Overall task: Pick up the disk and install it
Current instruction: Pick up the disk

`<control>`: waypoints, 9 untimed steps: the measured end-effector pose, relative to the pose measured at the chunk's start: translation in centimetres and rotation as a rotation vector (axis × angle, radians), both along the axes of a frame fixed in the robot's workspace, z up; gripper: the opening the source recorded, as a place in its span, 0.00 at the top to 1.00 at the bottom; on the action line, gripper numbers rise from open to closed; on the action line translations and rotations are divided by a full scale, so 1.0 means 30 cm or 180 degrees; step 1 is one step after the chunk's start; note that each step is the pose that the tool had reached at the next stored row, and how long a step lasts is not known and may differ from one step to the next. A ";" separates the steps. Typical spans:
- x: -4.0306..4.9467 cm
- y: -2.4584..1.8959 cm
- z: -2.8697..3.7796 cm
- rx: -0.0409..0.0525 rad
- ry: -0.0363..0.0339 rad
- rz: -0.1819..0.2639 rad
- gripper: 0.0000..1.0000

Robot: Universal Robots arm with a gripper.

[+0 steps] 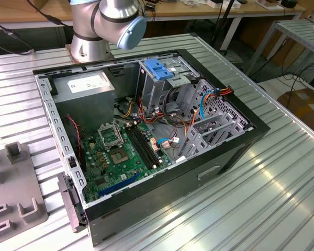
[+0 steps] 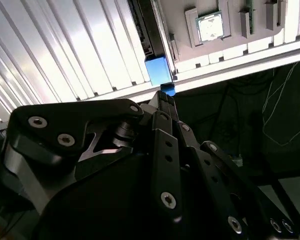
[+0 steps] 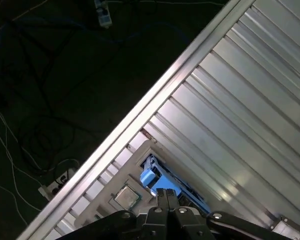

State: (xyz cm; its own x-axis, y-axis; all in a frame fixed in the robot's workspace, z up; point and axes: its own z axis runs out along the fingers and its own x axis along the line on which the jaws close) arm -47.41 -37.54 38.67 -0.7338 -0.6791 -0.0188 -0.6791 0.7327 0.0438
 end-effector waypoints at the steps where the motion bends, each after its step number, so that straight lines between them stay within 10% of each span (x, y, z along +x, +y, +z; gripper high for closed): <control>1: 0.000 0.000 0.000 0.0000 0.0000 0.0043 0.89; 9: 0.000 0.000 0.000 0.0000 0.0000 0.0488 0.89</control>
State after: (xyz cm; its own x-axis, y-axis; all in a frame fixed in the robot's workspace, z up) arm -47.42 -37.55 38.66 -0.6216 -0.7831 -0.0189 -0.7830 0.6205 0.0439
